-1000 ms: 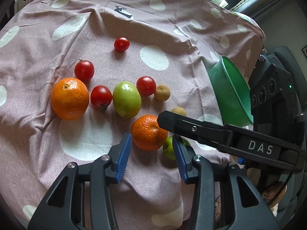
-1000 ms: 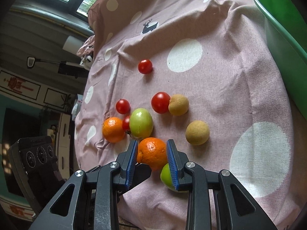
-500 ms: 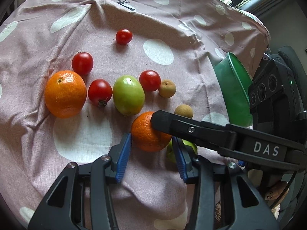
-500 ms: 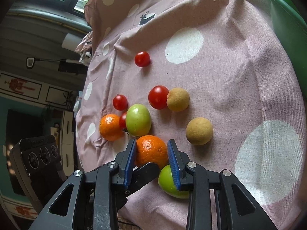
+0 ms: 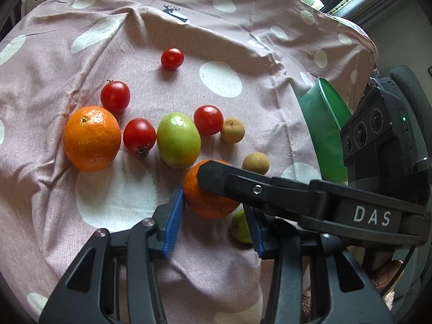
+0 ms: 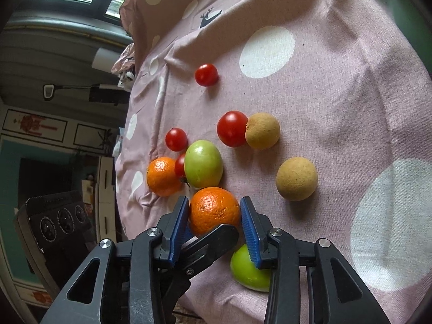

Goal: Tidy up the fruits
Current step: 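Close the right gripper on the small orange and lift it, then carry the held orange with the right gripper over the green bowl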

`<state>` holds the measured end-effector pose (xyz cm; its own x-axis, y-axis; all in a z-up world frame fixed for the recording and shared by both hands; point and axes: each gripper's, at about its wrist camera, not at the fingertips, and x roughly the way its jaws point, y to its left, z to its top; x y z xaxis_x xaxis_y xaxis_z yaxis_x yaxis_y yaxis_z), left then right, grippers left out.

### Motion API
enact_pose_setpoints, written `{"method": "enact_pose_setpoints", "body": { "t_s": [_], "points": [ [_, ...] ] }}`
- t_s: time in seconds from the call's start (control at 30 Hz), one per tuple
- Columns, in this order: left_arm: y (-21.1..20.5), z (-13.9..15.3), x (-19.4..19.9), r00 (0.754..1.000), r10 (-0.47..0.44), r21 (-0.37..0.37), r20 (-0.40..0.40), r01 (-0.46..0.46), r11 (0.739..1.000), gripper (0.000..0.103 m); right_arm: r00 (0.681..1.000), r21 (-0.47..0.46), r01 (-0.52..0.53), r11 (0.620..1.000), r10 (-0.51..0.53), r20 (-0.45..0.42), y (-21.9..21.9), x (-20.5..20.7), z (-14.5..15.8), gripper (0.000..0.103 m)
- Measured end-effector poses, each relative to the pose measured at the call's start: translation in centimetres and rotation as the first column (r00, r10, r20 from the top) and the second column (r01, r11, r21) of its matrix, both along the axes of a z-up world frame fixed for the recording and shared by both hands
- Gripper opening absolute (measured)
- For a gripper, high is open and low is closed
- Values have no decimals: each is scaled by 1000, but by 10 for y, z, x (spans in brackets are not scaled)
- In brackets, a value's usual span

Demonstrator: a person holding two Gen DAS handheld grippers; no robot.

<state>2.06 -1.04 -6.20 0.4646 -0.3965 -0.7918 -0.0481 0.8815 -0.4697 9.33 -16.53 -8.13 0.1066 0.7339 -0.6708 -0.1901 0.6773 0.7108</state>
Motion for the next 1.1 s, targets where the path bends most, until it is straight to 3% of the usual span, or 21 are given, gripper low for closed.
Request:
{"method": "enact_pose_setpoints", "body": {
  "t_s": [0.53,1.1],
  "points": [
    [-14,44,-15,987,-18,19,158,15,1000,43,992,74,29,997,-37,117,-14,-16,42,41],
    [-67,90,-6,943,-132,86,305,111,990,43,954,172,132,976,-173,246,-67,-25,86,41]
  ]
}}
